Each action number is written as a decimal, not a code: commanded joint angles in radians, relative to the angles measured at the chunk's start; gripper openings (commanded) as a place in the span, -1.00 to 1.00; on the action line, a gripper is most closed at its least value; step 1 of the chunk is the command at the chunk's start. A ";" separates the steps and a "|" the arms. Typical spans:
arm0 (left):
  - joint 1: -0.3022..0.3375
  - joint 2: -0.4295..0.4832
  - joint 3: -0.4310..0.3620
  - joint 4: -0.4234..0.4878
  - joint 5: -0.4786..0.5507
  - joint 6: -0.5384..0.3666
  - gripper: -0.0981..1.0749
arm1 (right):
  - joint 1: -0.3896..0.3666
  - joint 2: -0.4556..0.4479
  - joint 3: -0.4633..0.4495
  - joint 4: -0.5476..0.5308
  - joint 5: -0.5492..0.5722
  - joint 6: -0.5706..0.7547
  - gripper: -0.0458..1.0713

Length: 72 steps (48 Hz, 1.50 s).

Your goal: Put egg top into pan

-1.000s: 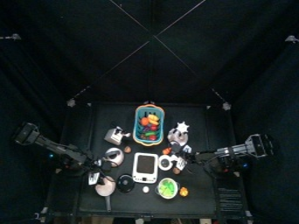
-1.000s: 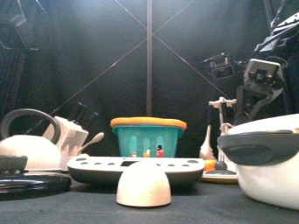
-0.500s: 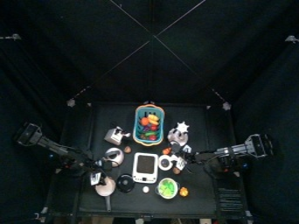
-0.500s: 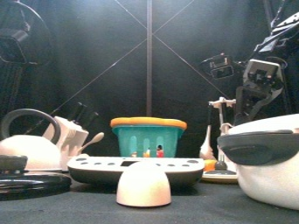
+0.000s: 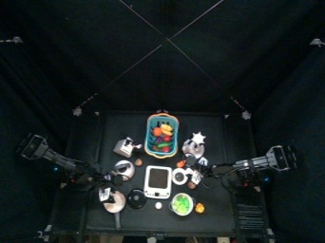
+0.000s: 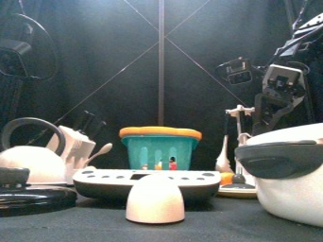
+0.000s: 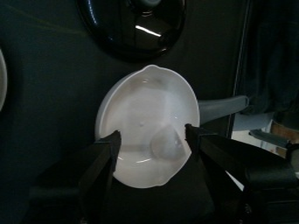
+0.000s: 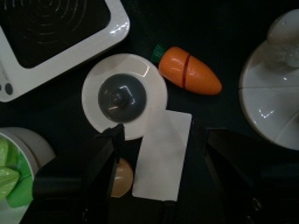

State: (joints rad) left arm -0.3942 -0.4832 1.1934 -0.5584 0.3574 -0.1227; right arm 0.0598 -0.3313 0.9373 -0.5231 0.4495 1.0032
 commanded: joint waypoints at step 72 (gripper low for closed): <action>0.098 0.014 -0.041 0.270 -0.187 -0.002 0.80 | -0.008 0.015 -0.018 -0.018 -0.005 -0.003 0.76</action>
State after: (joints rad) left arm -0.3083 -0.4525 1.1674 -0.3022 0.1764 -0.1258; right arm 0.0552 -0.3068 0.9373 -0.5400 0.4495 1.0017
